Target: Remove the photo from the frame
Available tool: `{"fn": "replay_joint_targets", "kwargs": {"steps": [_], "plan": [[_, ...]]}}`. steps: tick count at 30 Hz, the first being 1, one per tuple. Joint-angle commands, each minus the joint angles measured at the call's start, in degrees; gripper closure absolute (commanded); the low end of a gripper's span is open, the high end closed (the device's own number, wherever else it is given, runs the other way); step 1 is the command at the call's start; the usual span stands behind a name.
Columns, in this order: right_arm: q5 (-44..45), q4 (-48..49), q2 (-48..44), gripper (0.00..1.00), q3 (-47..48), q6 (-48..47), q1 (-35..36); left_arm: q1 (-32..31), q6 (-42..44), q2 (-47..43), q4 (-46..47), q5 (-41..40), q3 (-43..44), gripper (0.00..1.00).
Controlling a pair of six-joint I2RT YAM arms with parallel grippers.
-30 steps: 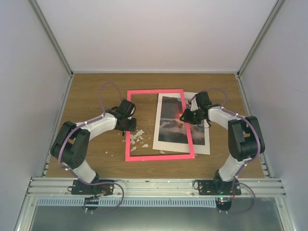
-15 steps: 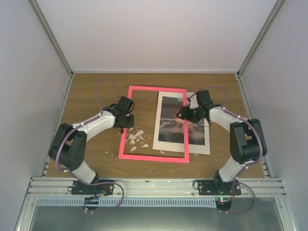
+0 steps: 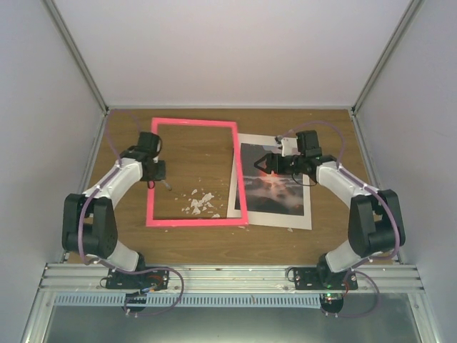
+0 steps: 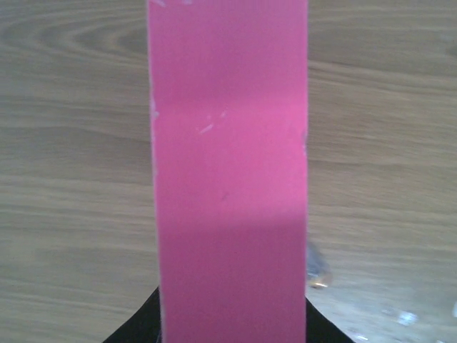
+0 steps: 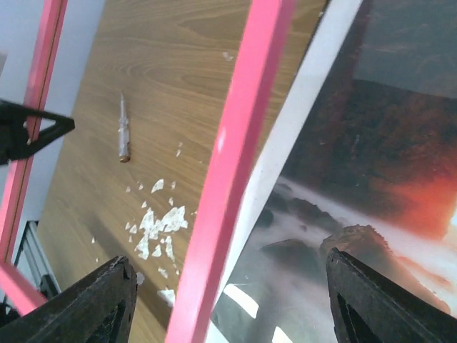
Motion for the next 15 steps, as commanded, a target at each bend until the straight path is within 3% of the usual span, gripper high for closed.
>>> {"fn": "replay_joint_targets", "kwargs": {"steps": [1, 7, 15], "plan": [[-3.61, 2.61, -2.87, 0.26, -3.28, -3.7, -0.05, 7.6, 3.35, -3.9, 3.45, -0.11, -0.86, 1.0], [-6.09, 5.15, -3.6, 0.25, -7.44, -3.94, 0.0, 20.01, 4.78, -2.36, 5.85, 2.45, -1.81, 1.0], [-5.75, 8.14, -5.0, 0.25, -10.67, -3.21, -0.03, 23.32, 7.6, 4.6, 6.07, 2.31, 1.85, 1.0]]}}
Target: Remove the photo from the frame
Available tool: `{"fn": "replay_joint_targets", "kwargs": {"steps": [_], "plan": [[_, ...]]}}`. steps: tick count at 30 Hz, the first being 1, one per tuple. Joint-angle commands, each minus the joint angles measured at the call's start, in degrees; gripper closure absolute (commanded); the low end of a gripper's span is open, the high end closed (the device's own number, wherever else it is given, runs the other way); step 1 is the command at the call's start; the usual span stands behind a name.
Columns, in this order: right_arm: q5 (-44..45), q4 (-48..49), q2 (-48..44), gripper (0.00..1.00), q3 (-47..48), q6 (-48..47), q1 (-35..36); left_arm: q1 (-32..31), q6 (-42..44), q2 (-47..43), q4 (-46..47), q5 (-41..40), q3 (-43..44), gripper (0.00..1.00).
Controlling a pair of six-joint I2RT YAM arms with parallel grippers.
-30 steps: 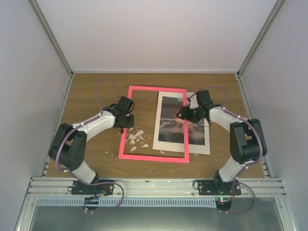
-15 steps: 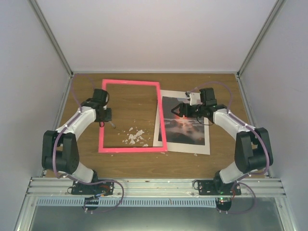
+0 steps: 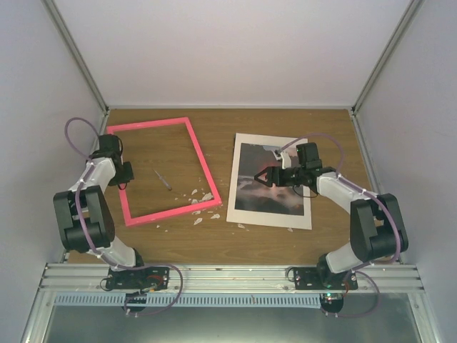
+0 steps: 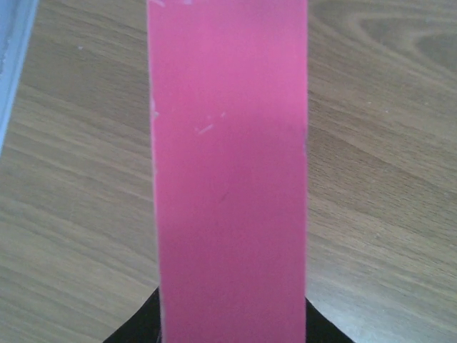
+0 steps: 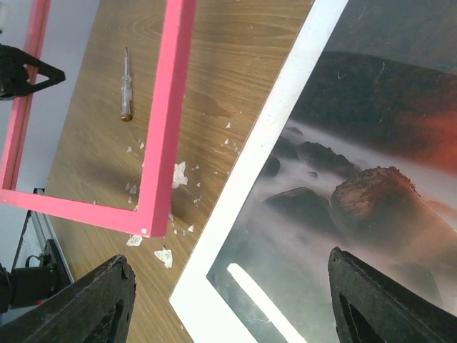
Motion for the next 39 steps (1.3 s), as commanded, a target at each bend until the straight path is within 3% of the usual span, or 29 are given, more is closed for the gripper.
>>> {"fn": "replay_joint_targets", "kwargs": {"steps": [1, 12, 16, 20, 23, 28, 31, 39], "plan": [[-1.43, 4.12, -1.99, 0.25, -1.48, -0.28, -0.07, 0.48, 2.24, 4.11, 3.87, 1.81, 3.51, 1.0], [1.86, 2.9, -1.39, 0.25, -2.14, -1.77, -0.02, 4.78, 4.93, 19.75, 2.66, -0.34, 13.1, 0.98], [2.26, 1.86, -0.05, 0.25, -2.0, -2.01, -0.03, 4.93, 4.95, 21.99, 4.51, -2.01, 12.98, 0.85], [3.42, 1.44, -1.11, 0.25, -1.87, -2.25, -0.06, 5.86, 4.95, 22.95, 5.17, -1.83, 13.2, 0.65], [5.45, 0.33, -1.92, 0.25, -1.33, -2.65, -0.07, 5.94, 4.71, 22.3, 5.73, -2.61, 12.97, 0.5], [9.16, -1.67, -2.84, 0.24, -0.91, -2.91, -0.01, 5.95, 2.8, 19.02, 5.29, -3.82, 13.01, 0.41], [11.51, -2.65, -3.72, 0.24, -0.87, -3.04, -0.07, 5.14, 1.06, 14.22, 5.22, -3.44, 12.28, 0.29], [15.73, -4.8, -5.96, 0.23, -1.15, -1.98, -0.02, -4.49, -6.86, -0.12, 3.02, 3.28, 10.27, 0.16]]}}
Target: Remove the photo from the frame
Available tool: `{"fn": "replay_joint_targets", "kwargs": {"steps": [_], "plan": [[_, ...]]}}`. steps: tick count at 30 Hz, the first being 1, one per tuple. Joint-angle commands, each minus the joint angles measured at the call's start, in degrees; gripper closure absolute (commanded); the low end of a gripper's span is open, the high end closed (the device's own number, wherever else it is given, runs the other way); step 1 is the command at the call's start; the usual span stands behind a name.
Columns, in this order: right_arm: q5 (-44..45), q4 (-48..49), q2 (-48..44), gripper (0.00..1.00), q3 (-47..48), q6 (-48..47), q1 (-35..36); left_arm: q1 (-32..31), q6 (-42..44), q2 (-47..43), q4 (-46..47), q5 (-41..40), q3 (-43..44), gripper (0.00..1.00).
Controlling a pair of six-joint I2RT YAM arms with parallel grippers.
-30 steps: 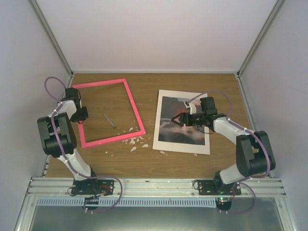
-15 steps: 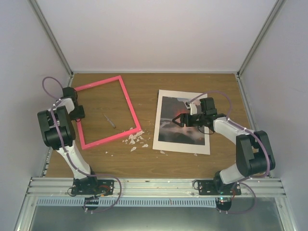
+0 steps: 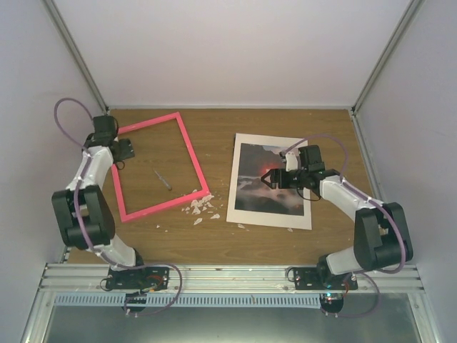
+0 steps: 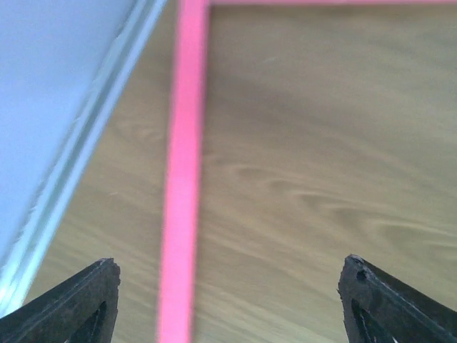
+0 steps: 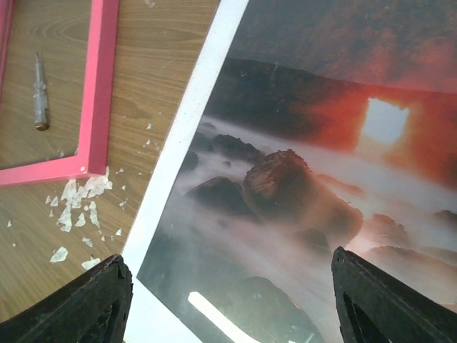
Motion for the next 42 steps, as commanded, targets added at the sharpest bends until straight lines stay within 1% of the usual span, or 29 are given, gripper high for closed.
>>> {"fn": "replay_joint_targets", "kwargs": {"steps": [1, 4, 6, 13, 15, 18, 20, 25, 29, 36, 42], "plan": [[3.86, -1.78, -2.12, 0.22, 0.65, -0.3, 0.01, -7.78, -6.92, -8.29, -0.36, 6.61, -1.95, 0.15], [6.39, -1.41, -3.51, 0.2, -0.01, -0.85, 0.01, -15.6, -10.02, -12.85, 0.93, 10.54, -4.24, 0.14], [8.8, -1.62, -4.42, 0.18, -0.47, -0.72, 0.0, -21.18, -12.13, -15.17, 2.74, 14.84, -6.29, 0.13], [11.88, -1.84, -5.95, 0.17, -4.11, 1.55, 0.14, -37.37, -19.71, -18.69, 10.75, 23.37, -15.34, 0.12], [15.66, -3.04, -6.92, 0.16, -4.85, 2.86, 0.15, -41.41, -22.44, -19.15, 13.93, 27.39, -18.52, 0.12], [23.23, -6.02, -8.04, 0.14, -5.48, 6.19, 0.1, -47.58, -24.59, -19.16, 16.4, 27.7, -20.94, 0.12], [26.23, -6.9, -9.22, 0.12, -6.43, 8.21, 0.02, -50.58, -25.12, -17.93, 17.53, 27.79, -21.88, 0.11], [28.43, -8.53, -10.76, 0.01, -8.88, 12.61, -1.45, -54.64, -25.56, -12.56, 20.47, 28.34, -22.31, 0.11], [28.13, -9.03, -11.88, 0.0, -11.2, 13.86, -4.57, -55.17, -23.85, -7.65, 20.75, 29.16, -20.97, 0.1], [23.94, -9.26, -14.98, 0.0, -14.03, 11.55, -14.86, -55.18, -22.95, -3.97, 22.53, 30.21, -19.65, 0.1], [19.1, -7.28, -11.58, 0.01, -15.13, 10.96, -15.63, -55.17, -23.13, -1.66, 23.56, 31.77, -19.85, 0.09]]}}
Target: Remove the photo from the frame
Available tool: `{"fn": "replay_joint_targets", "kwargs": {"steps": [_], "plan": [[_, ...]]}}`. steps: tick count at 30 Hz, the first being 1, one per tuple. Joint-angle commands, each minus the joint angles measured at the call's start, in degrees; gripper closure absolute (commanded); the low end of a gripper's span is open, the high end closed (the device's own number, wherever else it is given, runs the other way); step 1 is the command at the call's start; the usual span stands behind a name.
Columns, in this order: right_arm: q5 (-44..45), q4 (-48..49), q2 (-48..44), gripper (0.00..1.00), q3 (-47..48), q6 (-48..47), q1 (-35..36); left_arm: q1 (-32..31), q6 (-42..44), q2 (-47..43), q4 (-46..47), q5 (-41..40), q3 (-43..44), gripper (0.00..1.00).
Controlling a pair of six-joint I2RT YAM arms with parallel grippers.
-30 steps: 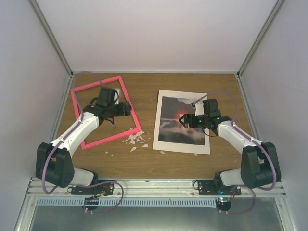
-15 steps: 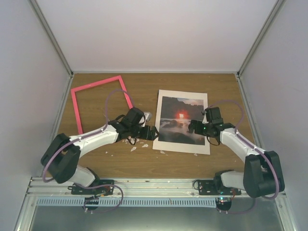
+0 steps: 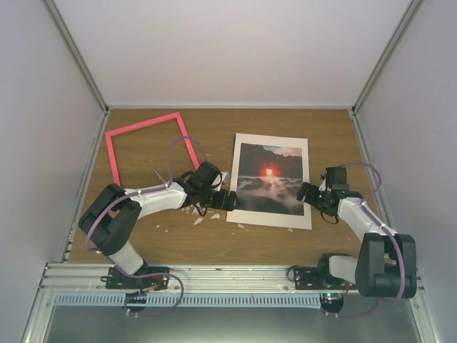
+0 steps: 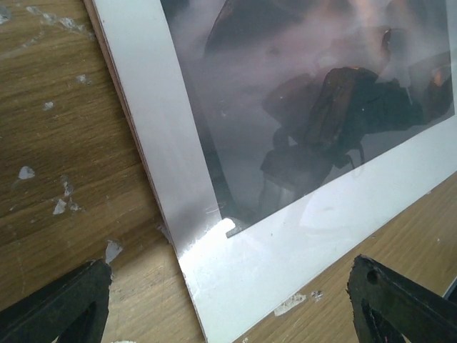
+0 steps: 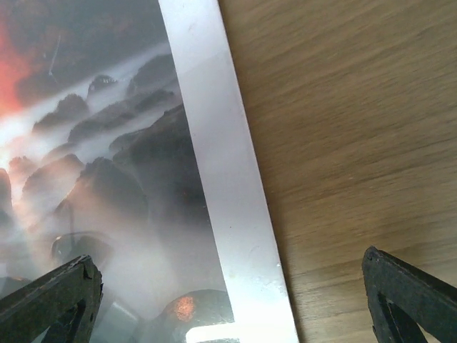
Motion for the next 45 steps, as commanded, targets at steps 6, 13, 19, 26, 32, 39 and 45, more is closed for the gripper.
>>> {"fn": "replay_joint_targets", "kwargs": {"steps": [6, 13, 19, 26, 32, 39, 45], "plan": [[-7.32, 2.26, 5.03, 0.0, -1.18, -2.73, -0.37, -0.29, 0.44, 2.54, 3.33, 1.02, 0.46, 0.09], [-12.0, 2.54, 5.72, 0.01, -0.52, -3.83, -0.34, -0.29, 0.33, 3.19, 3.25, 1.25, 0.83, 0.09], [-14.32, 2.09, 3.98, 0.02, 0.45, -3.68, -0.37, -0.35, 0.6, 3.29, 2.83, 1.26, 1.62, 0.09], [-15.23, 1.05, 2.31, 0.02, 1.36, -3.75, -0.33, -0.37, 0.18, 2.51, 2.92, 0.8, 2.02, 0.09], [-15.74, 0.2, 1.3, 0.02, 2.22, -3.95, -0.37, -0.37, -0.15, 1.91, 2.81, 0.85, 2.38, 0.09], [-17.08, 0.82, 0.36, 0.02, 2.16, -3.85, -0.36, -0.37, -0.19, 0.45, 2.33, 0.12, 2.56, 0.09], [-20.94, 3.18, 0.19, 0.03, 1.7, -3.22, -0.37, -0.37, -0.6, 1.31, 3.2, 0.81, 2.6, 0.09]]}}
